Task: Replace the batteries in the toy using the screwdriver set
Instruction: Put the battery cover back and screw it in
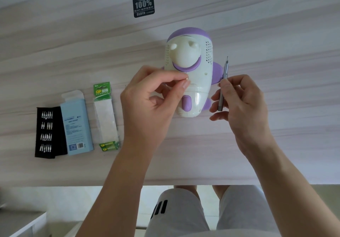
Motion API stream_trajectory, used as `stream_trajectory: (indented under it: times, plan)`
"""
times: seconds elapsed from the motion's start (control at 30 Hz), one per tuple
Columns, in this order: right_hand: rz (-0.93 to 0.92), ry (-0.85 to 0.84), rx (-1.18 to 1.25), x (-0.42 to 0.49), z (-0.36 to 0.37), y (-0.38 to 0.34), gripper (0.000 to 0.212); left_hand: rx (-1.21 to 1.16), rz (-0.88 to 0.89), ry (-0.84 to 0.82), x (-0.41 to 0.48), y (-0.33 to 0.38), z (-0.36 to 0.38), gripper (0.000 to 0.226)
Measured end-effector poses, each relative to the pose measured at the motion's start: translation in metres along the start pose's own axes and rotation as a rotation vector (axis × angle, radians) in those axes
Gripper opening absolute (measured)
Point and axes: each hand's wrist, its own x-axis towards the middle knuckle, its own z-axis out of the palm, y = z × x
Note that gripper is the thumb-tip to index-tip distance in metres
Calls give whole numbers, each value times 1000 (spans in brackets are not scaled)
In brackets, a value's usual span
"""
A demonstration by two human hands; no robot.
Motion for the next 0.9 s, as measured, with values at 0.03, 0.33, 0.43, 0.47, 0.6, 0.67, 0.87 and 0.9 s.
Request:
stream_trajectory:
  times: [0.03,0.33,0.43,0.47,0.6,0.67,0.87,0.9]
  plan:
    - [2,2,4,0,0,0,14,-3,-40,-9,1,2,0,7]
    - [4,4,15,-2,1,-2,14,193,-21,-3,7,18,3,5]
    - [1,-1,14,-3,2,-3,14,265,50,25,4,18,5,8]
    - [-2,-2,14,-4,2,-3,14,271,62,33,3,18,6,9]
    - [-6,-3,10,-4,2,-1,14,295,66,29,2,17,6,10]
    - [-5,-1,11,-4,2,-1,13,321,49,11,2,17,6,10]
    - [-6,-3,6,-4,2,0,15,302,2,17,-3,18,8,8]
    - [-6,-3,5,-4,2,0,15,260,-7,28,-4,17,7,9]
